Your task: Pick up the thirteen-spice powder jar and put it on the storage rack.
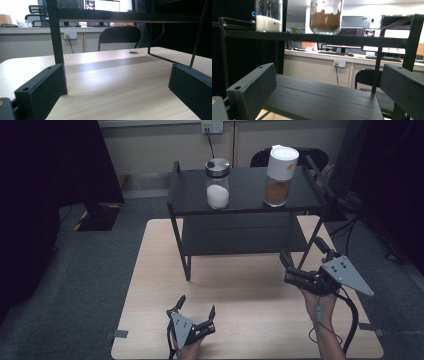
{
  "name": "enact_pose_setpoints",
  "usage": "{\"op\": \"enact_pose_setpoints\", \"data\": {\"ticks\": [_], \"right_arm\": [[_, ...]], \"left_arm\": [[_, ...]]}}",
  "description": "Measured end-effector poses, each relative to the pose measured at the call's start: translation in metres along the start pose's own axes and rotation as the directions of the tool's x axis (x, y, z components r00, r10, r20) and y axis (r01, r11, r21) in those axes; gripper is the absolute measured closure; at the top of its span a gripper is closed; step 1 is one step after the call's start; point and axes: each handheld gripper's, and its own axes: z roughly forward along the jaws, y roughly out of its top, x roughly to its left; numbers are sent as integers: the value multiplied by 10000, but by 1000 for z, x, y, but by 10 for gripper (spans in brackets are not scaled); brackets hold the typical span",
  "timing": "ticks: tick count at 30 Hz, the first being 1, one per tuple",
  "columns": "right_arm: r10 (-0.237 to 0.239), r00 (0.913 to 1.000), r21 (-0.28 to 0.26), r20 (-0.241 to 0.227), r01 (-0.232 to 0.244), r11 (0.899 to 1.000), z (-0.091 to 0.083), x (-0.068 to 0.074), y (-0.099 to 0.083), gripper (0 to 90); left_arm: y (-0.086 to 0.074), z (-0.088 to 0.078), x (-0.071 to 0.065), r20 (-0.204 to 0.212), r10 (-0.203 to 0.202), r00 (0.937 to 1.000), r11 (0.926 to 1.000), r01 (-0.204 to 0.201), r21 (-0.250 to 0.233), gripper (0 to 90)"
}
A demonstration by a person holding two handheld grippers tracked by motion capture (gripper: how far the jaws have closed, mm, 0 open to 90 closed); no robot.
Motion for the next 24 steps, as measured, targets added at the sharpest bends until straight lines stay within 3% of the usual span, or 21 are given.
{"op": "enact_pose_setpoints", "data": {"ticks": [9,17,24], "right_arm": [[264,9996,111,57,-265,9996,-10,2,-19,0],[184,9997,307,158,-189,9993,-18,7,-35,0],[6,9987,416,512,-27,9991,-28,12,-54,0]], "left_arm": [[0,0,0,-12,1,10000,10000,-1,-3,2],[0,0,0,-25,3,10000,10000,-3,-3,2],[0,0,0,-24,-1,10000,10000,1,-1,1]]}}
